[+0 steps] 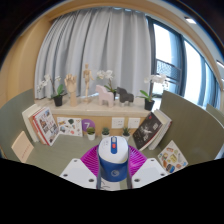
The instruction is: Arrange mouse
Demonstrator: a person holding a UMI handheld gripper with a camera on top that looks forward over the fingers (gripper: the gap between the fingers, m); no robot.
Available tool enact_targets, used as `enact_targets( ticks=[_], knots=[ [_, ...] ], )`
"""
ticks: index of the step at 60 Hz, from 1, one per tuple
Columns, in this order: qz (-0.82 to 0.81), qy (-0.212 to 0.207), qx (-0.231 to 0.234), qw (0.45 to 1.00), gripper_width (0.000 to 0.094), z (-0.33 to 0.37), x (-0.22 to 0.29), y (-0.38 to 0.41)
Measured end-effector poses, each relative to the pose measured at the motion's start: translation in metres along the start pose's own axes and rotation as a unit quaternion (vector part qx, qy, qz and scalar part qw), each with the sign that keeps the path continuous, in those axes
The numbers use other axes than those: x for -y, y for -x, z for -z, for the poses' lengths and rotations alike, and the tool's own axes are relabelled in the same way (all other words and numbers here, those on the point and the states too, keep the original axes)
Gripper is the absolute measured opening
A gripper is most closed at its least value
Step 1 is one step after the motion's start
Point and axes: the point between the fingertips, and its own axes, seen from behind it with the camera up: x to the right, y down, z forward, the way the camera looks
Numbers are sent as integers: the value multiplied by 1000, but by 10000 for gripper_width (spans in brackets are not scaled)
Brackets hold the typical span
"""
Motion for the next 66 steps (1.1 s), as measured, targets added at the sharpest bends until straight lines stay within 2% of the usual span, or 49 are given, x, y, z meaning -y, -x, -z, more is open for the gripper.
enact_targets(
  ticks=[5, 9, 14, 19, 24, 33, 41, 46, 47, 48, 52, 57, 62, 66],
  knots=[
    [10, 32, 13, 999, 344, -23, -35, 39],
    [18, 64, 15, 998, 343, -45, -84, 60],
    [3, 124, 25, 992, 342, -64, -147, 78],
    [-3, 160, 29, 987, 342, -74, -197, 86],
    [-15, 181, 35, 983, 343, -82, -235, 92],
    [-26, 194, 38, 980, 361, -89, -269, 97],
    [-25, 175, 40, 984, 467, -90, -270, 97],
    [-21, 193, 36, 980, 540, -87, -276, 95],
    [-20, 196, 33, 980, 576, -86, -275, 94],
    [-17, 197, 25, 980, 661, -84, -274, 90],
    [5, 175, 1, 984, 767, -78, -254, 77],
    [8, 160, 5, 987, 780, -62, -227, 78],
    [-5, 140, 13, 990, 835, -40, -191, 78],
    [-19, 124, 17, 992, 836, -17, -162, 76]
  ],
)
